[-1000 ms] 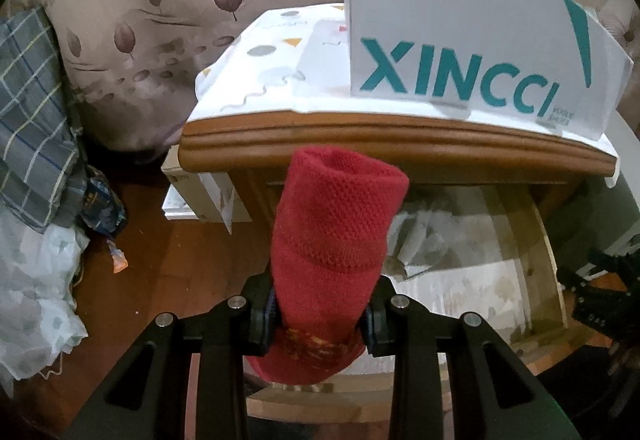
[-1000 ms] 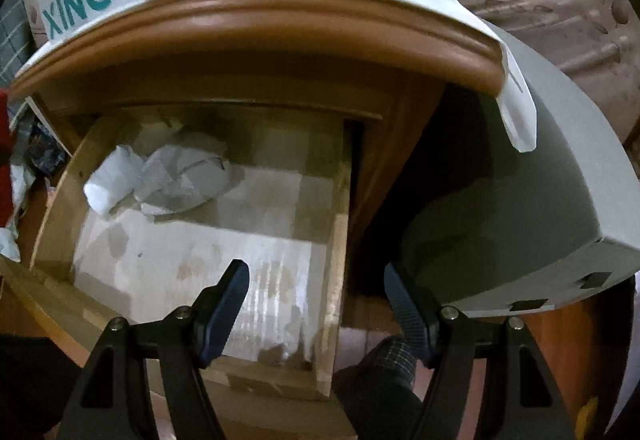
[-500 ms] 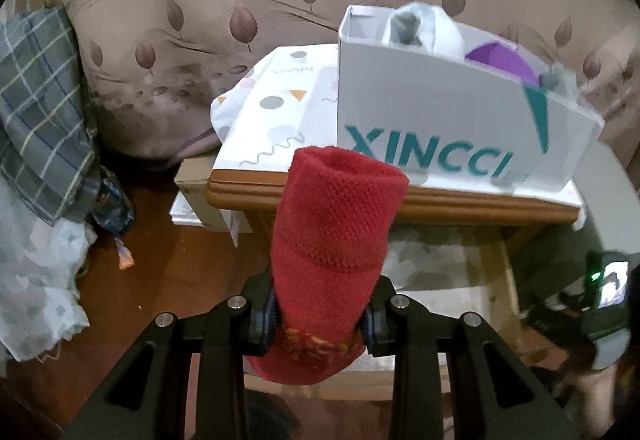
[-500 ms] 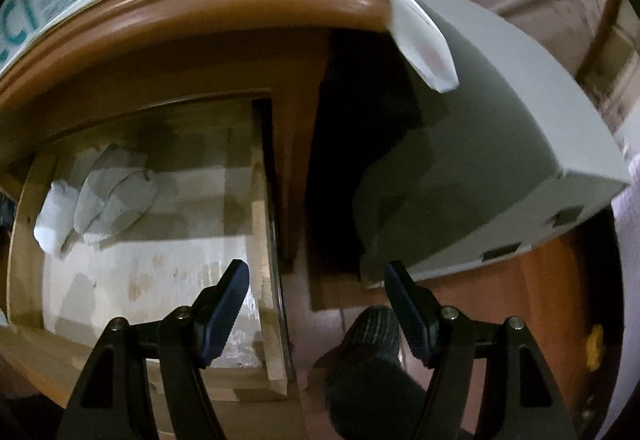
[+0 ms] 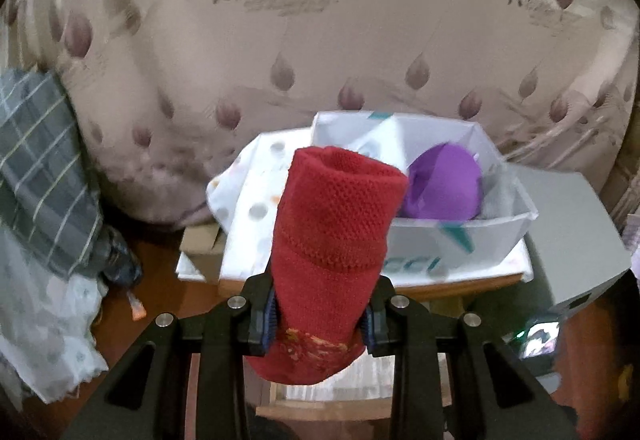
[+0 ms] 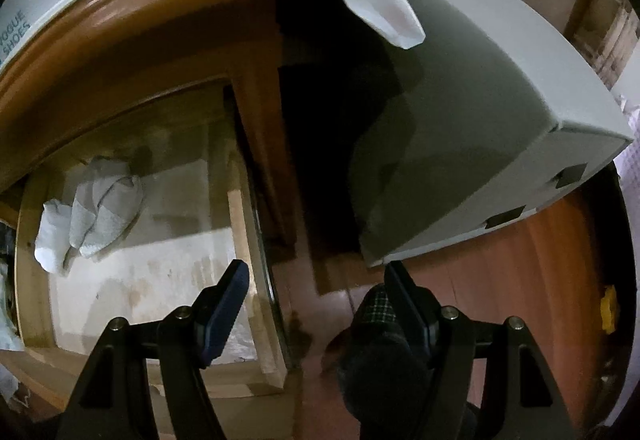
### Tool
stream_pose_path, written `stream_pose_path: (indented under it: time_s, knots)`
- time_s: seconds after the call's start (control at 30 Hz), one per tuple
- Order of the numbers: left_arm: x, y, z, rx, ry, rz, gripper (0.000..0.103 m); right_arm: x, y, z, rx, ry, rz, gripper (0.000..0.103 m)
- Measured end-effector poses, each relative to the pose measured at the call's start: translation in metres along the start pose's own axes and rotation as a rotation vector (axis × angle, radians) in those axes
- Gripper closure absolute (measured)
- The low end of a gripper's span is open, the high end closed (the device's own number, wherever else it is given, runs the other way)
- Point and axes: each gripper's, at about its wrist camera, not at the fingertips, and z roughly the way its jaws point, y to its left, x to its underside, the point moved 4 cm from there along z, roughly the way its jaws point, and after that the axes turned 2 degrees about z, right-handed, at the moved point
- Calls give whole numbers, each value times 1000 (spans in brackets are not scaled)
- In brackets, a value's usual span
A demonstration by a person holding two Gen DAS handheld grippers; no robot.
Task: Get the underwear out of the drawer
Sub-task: 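Carry the red sock into the shoe box and open the left gripper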
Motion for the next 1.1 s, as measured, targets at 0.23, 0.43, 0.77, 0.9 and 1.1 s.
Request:
stream_pose_path:
  time_s: [0.23,0.43,0.77,0.9,1.1]
  knots:
    - [-56,-39,15,122,19,17,74,-1,-1,-2,-16,-2,8,31]
    - [-93,-74,52,167,32,49,74,-1,-6,-1,-9,3,3,31]
    - [-96,-114,129,165,135,141,74,-1,-6,1,-14,10,-7,31]
    - [-85,-119,155,149,187,147,74,-1,-5,3,-19,19,-5,31]
    - [-69,-116,180,125,241,122,74,-2,-6,3,-17,23,0,31]
